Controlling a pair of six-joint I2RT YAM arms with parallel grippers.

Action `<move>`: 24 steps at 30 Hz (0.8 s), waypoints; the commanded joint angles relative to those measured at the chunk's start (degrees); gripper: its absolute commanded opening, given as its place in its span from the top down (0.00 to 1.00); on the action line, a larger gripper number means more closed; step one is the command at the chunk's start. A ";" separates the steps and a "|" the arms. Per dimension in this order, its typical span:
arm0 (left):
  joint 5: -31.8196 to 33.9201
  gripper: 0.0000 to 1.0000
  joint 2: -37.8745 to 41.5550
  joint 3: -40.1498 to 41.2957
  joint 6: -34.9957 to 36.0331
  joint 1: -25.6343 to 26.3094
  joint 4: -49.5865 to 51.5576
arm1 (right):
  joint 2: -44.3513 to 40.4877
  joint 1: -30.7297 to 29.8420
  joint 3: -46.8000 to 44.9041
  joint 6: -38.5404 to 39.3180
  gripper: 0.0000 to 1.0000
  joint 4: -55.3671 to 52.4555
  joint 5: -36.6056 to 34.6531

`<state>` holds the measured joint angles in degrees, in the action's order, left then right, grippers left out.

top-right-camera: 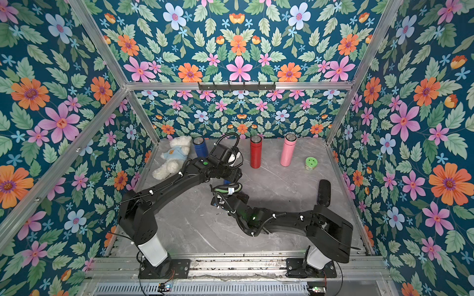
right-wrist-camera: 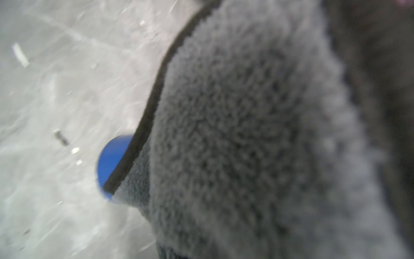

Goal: Wipe the surface of the thermos
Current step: Wipe the dirt from the surface of the thermos.

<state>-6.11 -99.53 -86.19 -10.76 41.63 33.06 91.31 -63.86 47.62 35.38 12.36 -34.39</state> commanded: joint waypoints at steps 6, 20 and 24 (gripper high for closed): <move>-5.62 1.00 0.38 1.70 -0.89 0.38 3.07 | 3.20 -0.45 2.63 -1.98 1.00 -0.64 -3.26; -6.72 1.00 2.13 4.38 -1.46 0.40 0.54 | 0.09 3.03 10.63 6.03 1.00 -1.14 -0.96; -7.03 1.00 2.01 4.28 -1.40 0.43 -0.27 | 5.98 0.16 8.82 1.56 1.00 -1.55 -0.53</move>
<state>-4.27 -97.69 -81.93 -10.35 41.36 27.57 93.43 -62.72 57.08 39.64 6.81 -36.23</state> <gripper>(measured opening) 0.665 0.110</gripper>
